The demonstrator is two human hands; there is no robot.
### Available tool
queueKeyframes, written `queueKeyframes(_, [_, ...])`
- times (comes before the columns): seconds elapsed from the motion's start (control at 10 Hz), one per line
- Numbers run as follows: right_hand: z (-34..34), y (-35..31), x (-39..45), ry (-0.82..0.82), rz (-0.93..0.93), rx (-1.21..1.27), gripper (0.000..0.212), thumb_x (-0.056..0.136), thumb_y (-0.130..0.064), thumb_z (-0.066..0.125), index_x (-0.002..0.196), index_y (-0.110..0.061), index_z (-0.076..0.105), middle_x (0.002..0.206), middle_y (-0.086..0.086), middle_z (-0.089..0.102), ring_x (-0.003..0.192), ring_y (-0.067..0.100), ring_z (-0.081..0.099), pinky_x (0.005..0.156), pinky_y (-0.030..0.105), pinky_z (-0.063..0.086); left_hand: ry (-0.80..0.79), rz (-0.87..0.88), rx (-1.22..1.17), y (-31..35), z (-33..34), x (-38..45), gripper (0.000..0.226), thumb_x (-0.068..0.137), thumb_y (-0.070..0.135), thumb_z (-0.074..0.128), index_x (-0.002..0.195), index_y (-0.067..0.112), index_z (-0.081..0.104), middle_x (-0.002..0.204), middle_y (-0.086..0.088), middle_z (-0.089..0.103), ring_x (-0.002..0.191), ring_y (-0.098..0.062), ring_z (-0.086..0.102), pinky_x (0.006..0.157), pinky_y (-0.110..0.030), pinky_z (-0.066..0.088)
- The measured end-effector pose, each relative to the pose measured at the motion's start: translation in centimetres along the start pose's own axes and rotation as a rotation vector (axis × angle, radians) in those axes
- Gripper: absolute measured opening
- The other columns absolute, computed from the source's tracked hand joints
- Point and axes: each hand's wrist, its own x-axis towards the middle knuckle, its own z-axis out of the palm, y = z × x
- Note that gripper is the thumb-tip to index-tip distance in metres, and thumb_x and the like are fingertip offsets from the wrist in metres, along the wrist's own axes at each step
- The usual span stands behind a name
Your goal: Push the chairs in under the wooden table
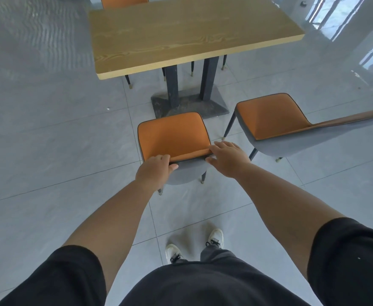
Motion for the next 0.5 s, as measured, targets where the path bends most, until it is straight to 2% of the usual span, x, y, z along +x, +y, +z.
queueKeyframes(0.1, [0.4,1.1,-1.9,0.061,-0.01,0.002,0.056,0.096,-0.053,0.039,0.143,-0.022,0.037,0.152,0.004,0.035,0.141,0.026,0.025,0.114,0.043,0.022,0.016,-0.03,0.012,0.3,0.1,-0.1,0.04,0.099,0.052,0.028,0.09,0.018,0.046,0.079,0.0,0.053,0.072,-0.02,0.053,0.057,-0.035,0.047])
queueKeyframes(0.2, [0.3,2.5,-3.7,0.106,-0.014,0.03,0.058,0.096,-0.052,0.04,0.144,-0.02,0.035,0.153,0.003,0.034,0.141,0.025,0.026,0.113,0.042,0.024,0.021,-0.064,0.012,0.6,0.1,-0.1,0.04,0.099,0.052,0.027,0.087,0.018,0.045,0.076,0.001,0.052,0.067,-0.018,0.05,0.052,-0.031,0.039])
queueKeyframes(0.3, [0.3,4.9,-5.1,0.087,0.001,0.045,0.06,0.096,-0.052,0.039,0.146,-0.019,0.033,0.155,0.004,0.03,0.142,0.025,0.023,0.114,0.042,0.022,0.047,-0.113,0.037,1.0,0.4,-0.1,0.039,0.099,0.051,0.026,0.088,0.018,0.044,0.077,0.0,0.052,0.066,-0.017,0.05,0.052,-0.03,0.038])
queueKeyframes(0.4, [0.2,8.0,-7.0,0.067,0.014,0.049,0.061,0.097,-0.052,0.037,0.148,-0.02,0.031,0.157,0.005,0.026,0.144,0.024,0.02,0.114,0.041,0.018,0.1,-0.206,0.078,2.7,0.4,-1.1,0.037,0.1,0.048,0.029,0.094,0.016,0.048,0.091,-0.004,0.057,0.079,-0.022,0.053,0.064,-0.035,0.046])
queueKeyframes(0.5, [0.3,11.5,-8.5,0.078,-0.021,0.024,0.06,0.097,-0.053,0.038,0.147,-0.019,0.033,0.155,0.006,0.029,0.143,0.026,0.023,0.114,0.042,0.02,0.23,-0.247,0.167,6.4,0.9,-1.6,0.04,0.098,0.044,0.036,0.11,0.008,0.051,0.113,-0.013,0.057,0.105,-0.032,0.052,0.09,-0.043,0.044])
